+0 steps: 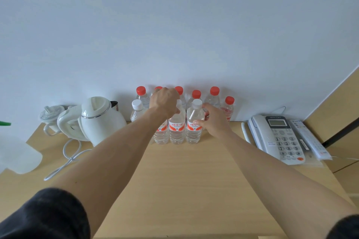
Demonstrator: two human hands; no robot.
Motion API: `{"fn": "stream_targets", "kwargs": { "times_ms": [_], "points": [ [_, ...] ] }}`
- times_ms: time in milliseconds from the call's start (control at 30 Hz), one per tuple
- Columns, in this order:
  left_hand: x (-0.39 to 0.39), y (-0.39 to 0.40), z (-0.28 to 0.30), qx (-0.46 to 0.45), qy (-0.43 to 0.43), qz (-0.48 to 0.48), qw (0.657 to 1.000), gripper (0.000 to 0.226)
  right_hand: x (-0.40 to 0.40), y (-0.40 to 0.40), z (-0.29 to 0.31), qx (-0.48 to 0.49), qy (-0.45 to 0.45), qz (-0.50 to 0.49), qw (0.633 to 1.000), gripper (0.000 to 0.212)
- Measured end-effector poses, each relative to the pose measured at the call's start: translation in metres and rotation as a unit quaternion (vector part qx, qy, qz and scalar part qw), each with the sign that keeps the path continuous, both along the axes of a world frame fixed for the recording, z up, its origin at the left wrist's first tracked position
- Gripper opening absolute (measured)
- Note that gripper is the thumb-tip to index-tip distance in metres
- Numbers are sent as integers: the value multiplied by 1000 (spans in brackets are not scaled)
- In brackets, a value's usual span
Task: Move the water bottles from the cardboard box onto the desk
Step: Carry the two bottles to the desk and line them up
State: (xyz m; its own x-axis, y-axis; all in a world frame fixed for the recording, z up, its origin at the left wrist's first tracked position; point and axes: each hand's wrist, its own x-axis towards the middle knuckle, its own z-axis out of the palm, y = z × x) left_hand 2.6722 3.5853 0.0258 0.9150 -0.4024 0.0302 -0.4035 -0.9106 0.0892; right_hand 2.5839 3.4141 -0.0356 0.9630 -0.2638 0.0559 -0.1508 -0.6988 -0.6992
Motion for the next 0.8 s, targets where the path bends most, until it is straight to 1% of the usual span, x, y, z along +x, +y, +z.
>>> {"fn": "stream_targets", "kwargs": {
  "times_ms": [333,467,533,633,767,800],
  "points": [
    [-3,1,-2,15,-26,-5,1000,48,-3,4,4,-16,18,5,1000,64],
    [-4,1,-1,38,-38,-24,998,38,-11,1,10,-22,35,-6,999,67],
    [-5,1,3,52,-38,-33,997,34,-15,-3,17,-40,53,-21,998,63],
    [-5,-1,13,46,-38,-57,997,38,-23,-13,29,-63,57,-55,995,56],
    [-1,-11,38,19,-57,-82,995,42,-37,-25,47,-95,55,-100,989,33],
    [-2,-16,45,9,-59,-88,994,43,-42,-28,52,-99,53,-109,988,31]
  ]
}}
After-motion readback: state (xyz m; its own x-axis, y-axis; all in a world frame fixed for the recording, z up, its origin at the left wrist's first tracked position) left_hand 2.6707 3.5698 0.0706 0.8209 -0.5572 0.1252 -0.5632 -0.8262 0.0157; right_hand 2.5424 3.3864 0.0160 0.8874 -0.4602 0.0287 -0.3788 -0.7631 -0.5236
